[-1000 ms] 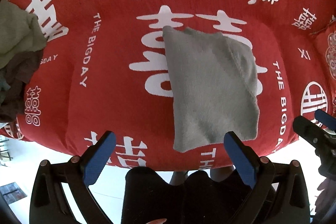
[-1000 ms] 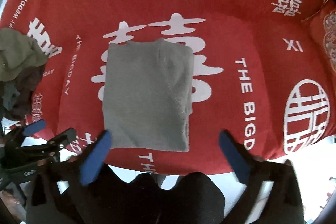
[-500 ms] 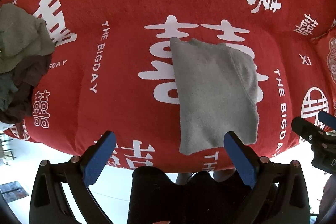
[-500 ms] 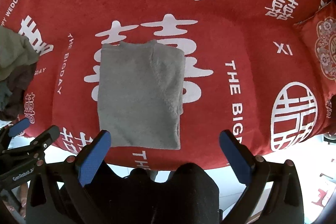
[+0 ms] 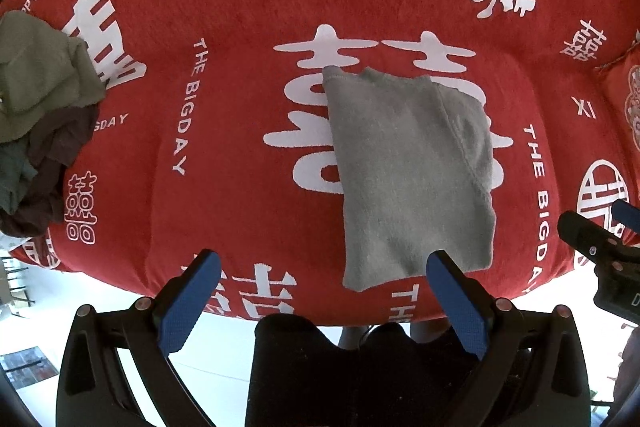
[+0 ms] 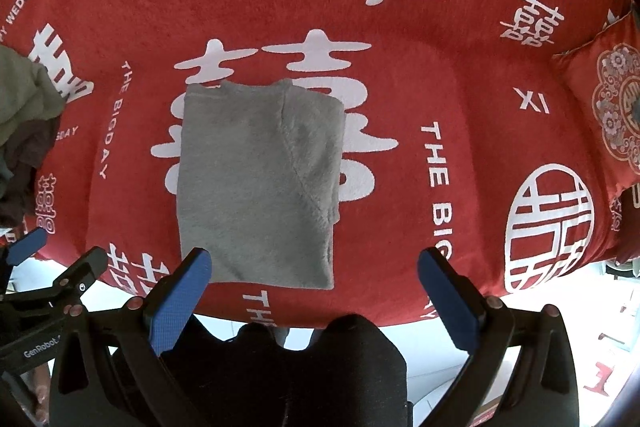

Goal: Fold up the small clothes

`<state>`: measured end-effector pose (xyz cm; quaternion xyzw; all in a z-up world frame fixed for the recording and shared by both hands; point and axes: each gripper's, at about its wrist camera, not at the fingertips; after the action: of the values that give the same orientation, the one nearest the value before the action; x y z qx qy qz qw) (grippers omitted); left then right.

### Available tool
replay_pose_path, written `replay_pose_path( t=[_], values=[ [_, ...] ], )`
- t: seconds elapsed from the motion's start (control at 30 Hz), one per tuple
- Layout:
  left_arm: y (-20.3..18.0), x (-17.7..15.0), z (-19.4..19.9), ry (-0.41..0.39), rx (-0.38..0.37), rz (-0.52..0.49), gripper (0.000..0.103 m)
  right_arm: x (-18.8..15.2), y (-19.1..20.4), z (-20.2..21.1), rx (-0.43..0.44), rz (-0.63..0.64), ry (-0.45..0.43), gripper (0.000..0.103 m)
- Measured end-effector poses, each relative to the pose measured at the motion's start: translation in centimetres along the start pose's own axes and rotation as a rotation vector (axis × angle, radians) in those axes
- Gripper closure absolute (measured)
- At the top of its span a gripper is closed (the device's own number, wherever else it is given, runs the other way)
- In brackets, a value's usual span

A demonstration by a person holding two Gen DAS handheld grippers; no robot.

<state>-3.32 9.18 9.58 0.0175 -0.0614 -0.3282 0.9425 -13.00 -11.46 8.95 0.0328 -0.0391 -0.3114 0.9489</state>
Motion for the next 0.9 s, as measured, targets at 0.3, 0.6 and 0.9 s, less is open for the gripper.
replay_pose_path(
  t=[0.3,0.6,0.9],
  values=[
    [0.23,-0.42,-0.10,0.003,0.005,0.018,0.000,-0.48,0.28,0.06,-0.013,0.009,-0.005,0.000],
    [0.45,-0.68,-0.19,0.008,0.002,0.026,0.000,-0.44,0.51,0.17,-0.014,0.013,-0.007,0.000],
    [0.37,-0.76,-0.20,0.005,0.007,0.031,0.000,-0.43,0.49,0.14,-0.013,0.017,-0.008,0.000]
  ],
)
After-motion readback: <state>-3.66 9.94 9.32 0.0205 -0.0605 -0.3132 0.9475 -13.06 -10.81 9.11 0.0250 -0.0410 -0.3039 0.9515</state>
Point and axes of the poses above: each gripper's, at about its wrist camera, not at the fingertips, and z roughly against the way its jaws point, y to its left, x to its top
